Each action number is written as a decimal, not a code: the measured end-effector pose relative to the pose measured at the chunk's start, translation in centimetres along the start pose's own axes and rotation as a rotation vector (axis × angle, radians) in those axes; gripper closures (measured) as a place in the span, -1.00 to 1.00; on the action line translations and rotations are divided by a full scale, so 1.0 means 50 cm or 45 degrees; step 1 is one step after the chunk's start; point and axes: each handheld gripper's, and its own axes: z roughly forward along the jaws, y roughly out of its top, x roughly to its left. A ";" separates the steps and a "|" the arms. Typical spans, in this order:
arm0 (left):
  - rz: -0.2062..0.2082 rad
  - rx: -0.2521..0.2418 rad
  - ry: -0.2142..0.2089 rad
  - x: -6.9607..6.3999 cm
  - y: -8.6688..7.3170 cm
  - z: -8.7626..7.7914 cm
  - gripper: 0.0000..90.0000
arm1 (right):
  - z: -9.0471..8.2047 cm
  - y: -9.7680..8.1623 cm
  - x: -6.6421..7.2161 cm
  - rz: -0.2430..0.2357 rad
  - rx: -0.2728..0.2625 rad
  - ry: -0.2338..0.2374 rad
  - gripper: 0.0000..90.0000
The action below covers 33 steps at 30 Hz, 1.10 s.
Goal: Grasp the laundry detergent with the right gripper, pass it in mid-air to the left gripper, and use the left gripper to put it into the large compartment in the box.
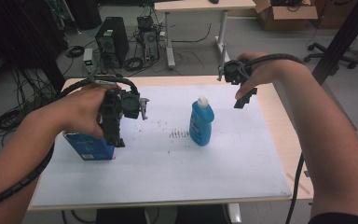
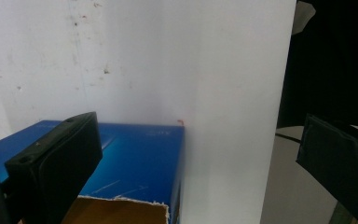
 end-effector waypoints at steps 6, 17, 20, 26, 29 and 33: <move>0.009 0.006 -0.003 0.000 0.004 0.001 -1.00 | -0.003 -0.005 0.003 0.001 -0.001 0.002 -0.91; 0.025 0.001 0.000 0.005 0.006 0.027 -1.00 | 0.014 -0.027 0.012 0.079 -0.042 -0.006 -0.91; 0.027 -0.006 -0.001 0.005 0.004 0.035 -1.00 | 0.016 -0.035 0.021 0.114 -0.076 -0.002 -0.92; 0.024 0.000 0.000 0.014 0.001 0.061 -1.00 | 0.029 -0.053 0.046 0.200 -0.137 0.013 -0.92; 0.030 0.001 -0.001 0.014 0.002 0.067 -1.00 | 0.033 -0.059 0.058 0.232 -0.171 0.028 -0.92; 0.049 -0.001 0.003 0.012 0.006 0.074 -1.00 | 0.043 -0.069 0.080 0.265 -0.254 0.041 -0.93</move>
